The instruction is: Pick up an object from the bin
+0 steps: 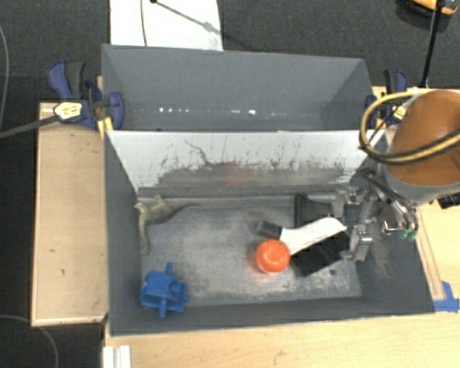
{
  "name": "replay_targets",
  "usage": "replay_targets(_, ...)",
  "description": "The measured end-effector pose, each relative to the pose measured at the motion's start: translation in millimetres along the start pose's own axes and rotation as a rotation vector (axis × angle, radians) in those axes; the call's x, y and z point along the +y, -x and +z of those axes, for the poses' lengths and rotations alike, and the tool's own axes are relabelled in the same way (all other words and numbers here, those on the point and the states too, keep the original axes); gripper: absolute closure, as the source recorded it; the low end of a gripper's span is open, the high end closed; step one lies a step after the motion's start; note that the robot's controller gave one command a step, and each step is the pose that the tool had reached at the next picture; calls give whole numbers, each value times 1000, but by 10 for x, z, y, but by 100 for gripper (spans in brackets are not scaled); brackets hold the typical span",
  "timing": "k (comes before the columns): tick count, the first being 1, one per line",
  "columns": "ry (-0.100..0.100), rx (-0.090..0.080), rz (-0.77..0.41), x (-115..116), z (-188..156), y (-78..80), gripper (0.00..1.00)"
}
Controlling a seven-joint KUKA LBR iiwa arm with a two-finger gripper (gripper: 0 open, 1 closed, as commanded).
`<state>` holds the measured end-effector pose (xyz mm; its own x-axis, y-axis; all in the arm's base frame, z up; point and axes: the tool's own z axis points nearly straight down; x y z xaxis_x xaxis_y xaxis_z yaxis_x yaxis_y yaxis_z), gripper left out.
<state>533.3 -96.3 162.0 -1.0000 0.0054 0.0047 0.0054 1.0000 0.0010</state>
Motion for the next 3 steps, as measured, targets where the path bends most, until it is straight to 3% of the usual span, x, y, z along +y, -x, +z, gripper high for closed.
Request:
replay_targets(1, -1, -8, -3, 3, -45, 14, 0)
replay_targets(2, -3, -14, -46, 145, 372, 311, 0)
replay_targets(3, -1, -10, -59, 243, 884, 231, 0)
